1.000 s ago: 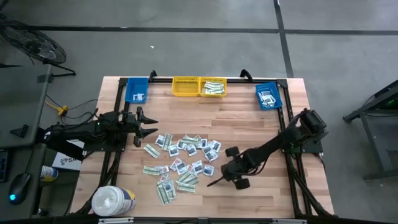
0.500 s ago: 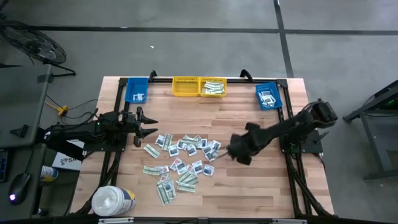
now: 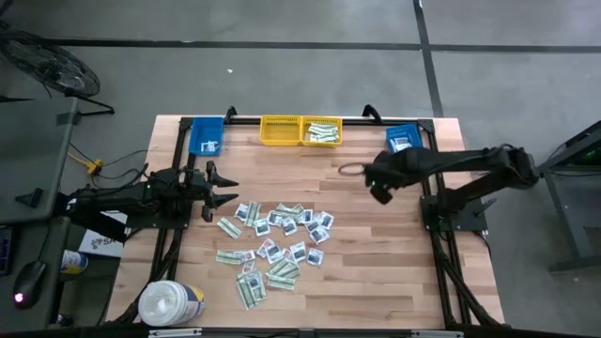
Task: Pick & Place First Aid Supplies
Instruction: Put the black towelette pack into the right blue bin
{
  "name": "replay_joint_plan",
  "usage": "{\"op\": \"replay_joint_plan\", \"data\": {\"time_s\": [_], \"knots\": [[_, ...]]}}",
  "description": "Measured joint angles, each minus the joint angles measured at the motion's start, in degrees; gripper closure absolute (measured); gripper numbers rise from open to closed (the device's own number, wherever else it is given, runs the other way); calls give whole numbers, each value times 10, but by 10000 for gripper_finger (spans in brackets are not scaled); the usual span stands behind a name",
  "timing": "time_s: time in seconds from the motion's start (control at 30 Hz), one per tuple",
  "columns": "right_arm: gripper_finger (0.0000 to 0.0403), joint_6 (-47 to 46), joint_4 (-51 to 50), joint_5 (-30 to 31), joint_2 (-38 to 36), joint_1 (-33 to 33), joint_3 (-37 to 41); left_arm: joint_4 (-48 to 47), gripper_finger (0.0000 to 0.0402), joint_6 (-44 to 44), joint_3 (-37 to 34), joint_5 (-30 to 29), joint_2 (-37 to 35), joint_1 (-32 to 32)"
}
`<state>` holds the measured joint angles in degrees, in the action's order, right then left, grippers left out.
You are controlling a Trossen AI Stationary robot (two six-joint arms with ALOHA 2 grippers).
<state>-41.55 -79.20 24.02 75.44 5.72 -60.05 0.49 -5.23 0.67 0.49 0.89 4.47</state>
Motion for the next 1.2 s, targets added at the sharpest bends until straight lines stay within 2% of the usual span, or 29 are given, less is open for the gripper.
{"op": "replay_joint_plan", "data": {"time_s": [0.23,0.6,1.0,1.2], "knots": [[395,38,-7,22,-4,113,0,0,229,0,0,0,0,0],[393,100,1,50,41,266,0,0,229,0,0,0,0,0],[391,167,55,45,135,371,0,0,229,0,0,0,0,0],[391,205,98,25,170,398,0,0,229,0,0,0,0,0]]}}
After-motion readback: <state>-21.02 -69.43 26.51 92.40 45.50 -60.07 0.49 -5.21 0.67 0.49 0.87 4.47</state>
